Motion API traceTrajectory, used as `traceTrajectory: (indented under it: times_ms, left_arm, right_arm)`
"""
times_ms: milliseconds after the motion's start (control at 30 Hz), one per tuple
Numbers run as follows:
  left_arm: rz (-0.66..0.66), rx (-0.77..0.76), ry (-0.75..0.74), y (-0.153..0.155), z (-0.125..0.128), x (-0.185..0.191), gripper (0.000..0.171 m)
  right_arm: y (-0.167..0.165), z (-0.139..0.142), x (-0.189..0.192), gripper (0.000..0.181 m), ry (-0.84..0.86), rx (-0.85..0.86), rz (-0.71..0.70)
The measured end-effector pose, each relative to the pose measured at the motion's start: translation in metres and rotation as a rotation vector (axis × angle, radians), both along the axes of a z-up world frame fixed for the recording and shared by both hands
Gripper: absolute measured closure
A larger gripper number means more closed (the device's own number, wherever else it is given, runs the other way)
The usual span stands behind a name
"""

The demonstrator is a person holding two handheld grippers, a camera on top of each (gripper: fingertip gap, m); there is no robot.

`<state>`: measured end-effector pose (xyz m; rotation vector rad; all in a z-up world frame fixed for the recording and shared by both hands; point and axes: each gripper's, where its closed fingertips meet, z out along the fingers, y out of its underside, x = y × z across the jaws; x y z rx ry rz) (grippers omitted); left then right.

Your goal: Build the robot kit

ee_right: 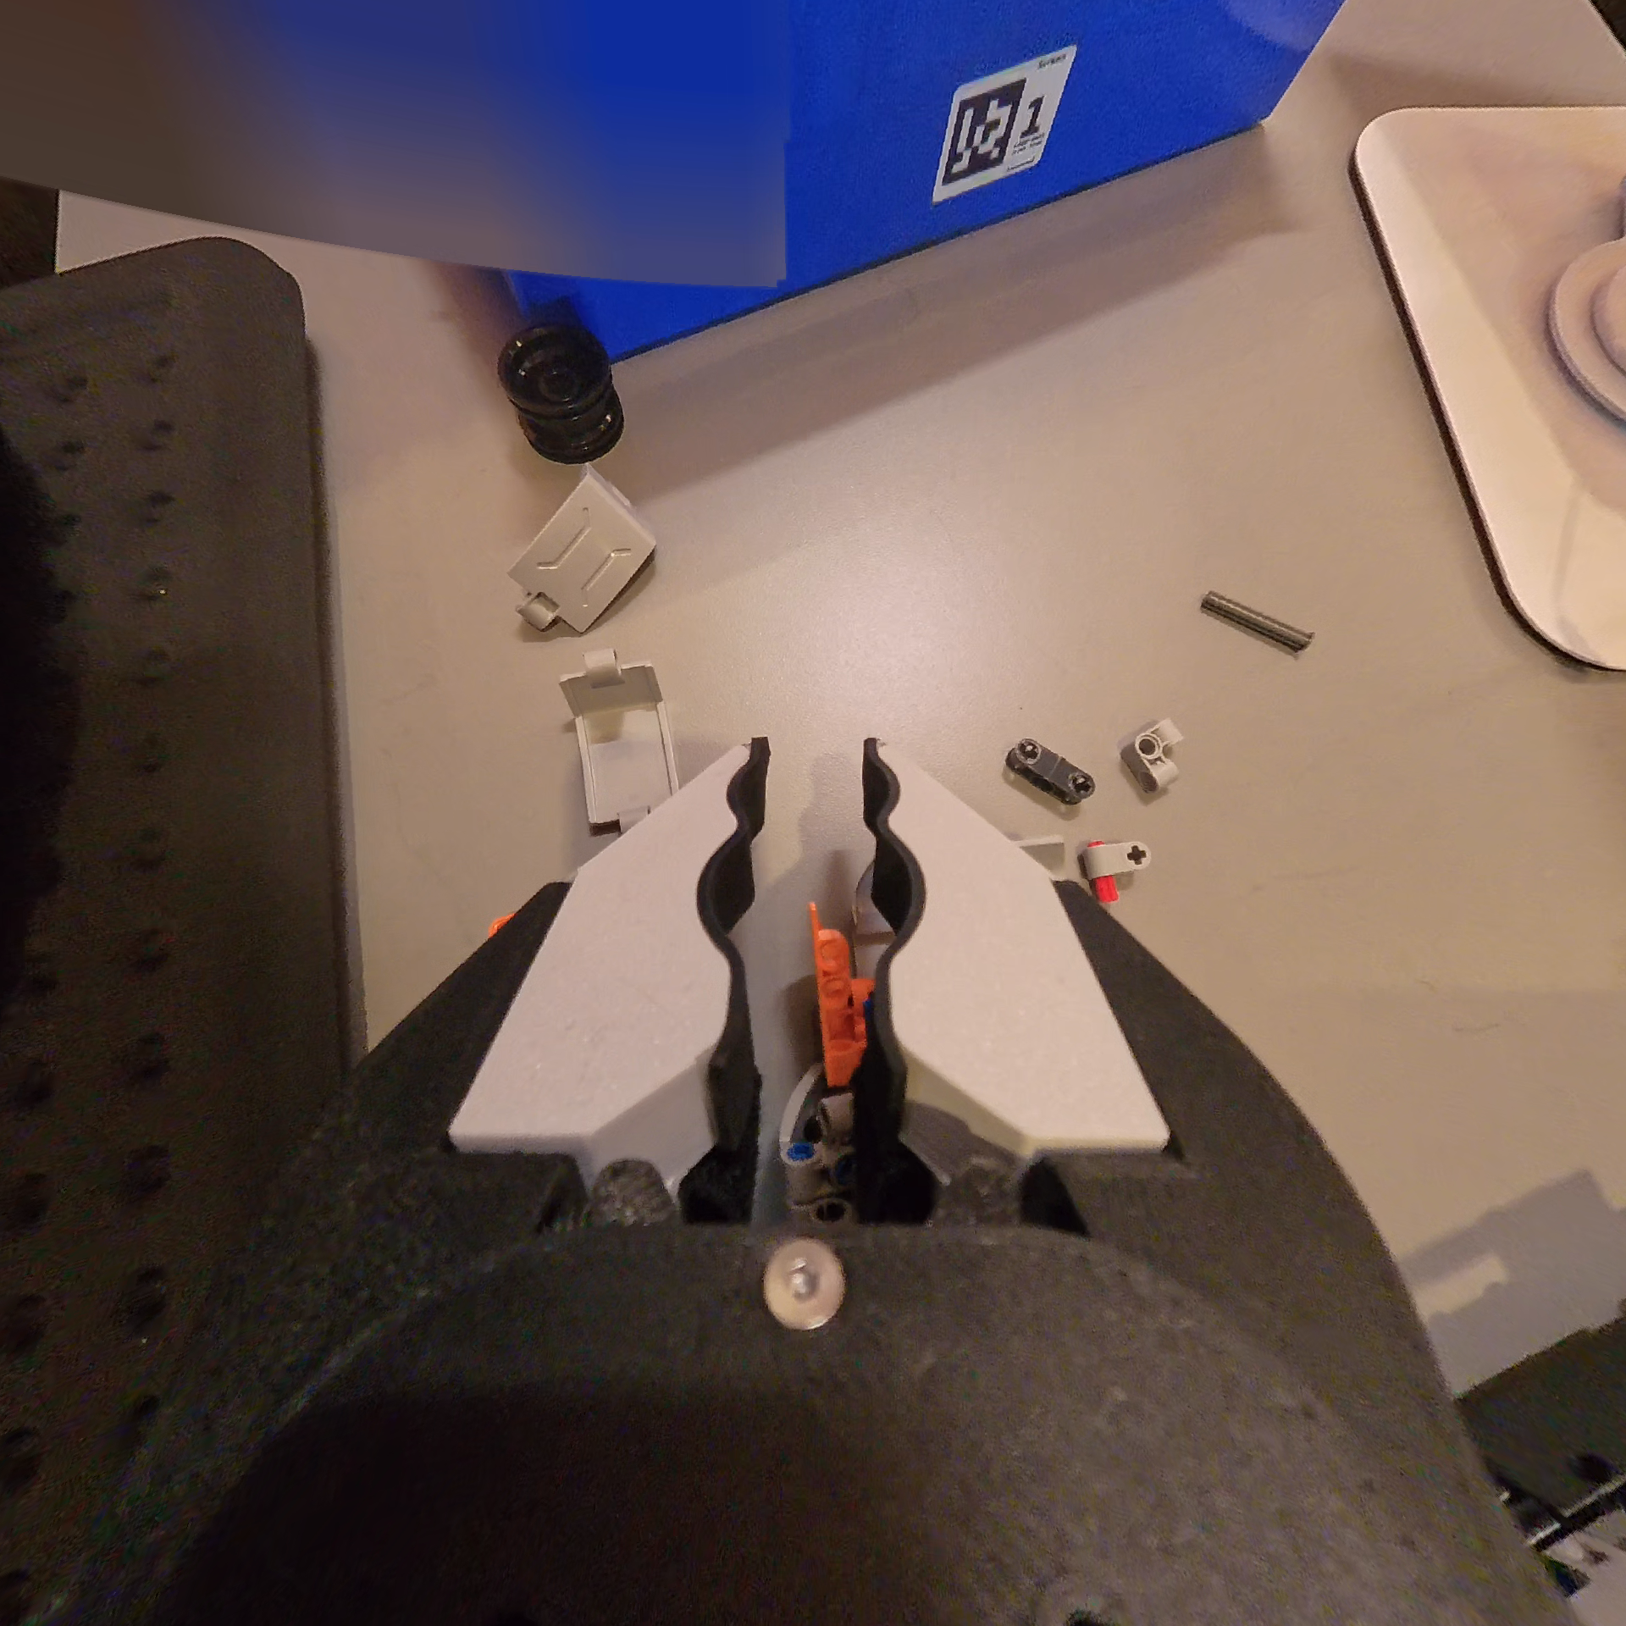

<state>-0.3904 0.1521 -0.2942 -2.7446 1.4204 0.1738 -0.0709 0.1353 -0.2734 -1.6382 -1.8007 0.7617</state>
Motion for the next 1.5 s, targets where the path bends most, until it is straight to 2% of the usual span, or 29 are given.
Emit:
traceTrajectory:
  times_ms: [100, 433, 600, 800, 933, 967, 1000, 1133, 1300, 1367, 1500]
  left_arm:
    - [0.010, -0.032, -0.030, -0.001, 0.001, 0.004, 0.122]
    - [0.029, -0.119, 0.014, -0.004, -0.004, 0.010, 0.134]
    - [0.055, -0.165, 0.032, -0.006, -0.008, 0.008, 0.146]
    - [0.021, -0.172, 0.018, -0.006, -0.009, 0.015, 0.169]
    - [-0.032, -0.202, -0.040, -0.014, -0.007, 0.026, 0.169]
    - [-0.025, -0.194, -0.043, -0.013, -0.004, 0.025, 0.166]
    - [-0.003, -0.156, -0.041, -0.007, 0.001, 0.022, 0.155]
    - [0.050, -0.020, -0.091, 0.015, 0.021, 0.014, 0.140]
    - [0.044, 0.073, -0.091, 0.027, 0.035, 0.007, 0.108]
    - [0.038, 0.096, -0.099, 0.028, 0.041, 0.006, 0.103]
    - [0.051, 0.140, -0.112, 0.032, 0.054, 0.002, 0.105]
  right_arm:
    - [0.000, 0.001, 0.000, 0.162, 0.002, 0.000, 0.001]
    - [0.000, 0.000, 0.000, 0.162, 0.001, 0.000, 0.001]
    - [-0.001, 0.002, 0.000, 0.162, 0.008, 0.003, 0.003]
    - [-0.001, 0.004, 0.000, 0.162, 0.012, 0.005, 0.004]
    - [-0.001, 0.004, 0.000, 0.162, 0.013, 0.006, 0.004]
    - [-0.001, 0.004, 0.000, 0.162, 0.013, 0.007, 0.003]
    - [-0.001, 0.005, 0.000, 0.162, 0.014, 0.007, 0.003]
    - [-0.001, 0.004, 0.000, 0.162, 0.012, 0.005, 0.003]
    - [-0.001, 0.004, 0.000, 0.162, 0.010, 0.007, 0.001]
    - [-0.001, 0.004, 0.000, 0.162, 0.010, 0.007, 0.001]
    - [-0.001, 0.003, 0.000, 0.162, 0.008, 0.008, 0.002]
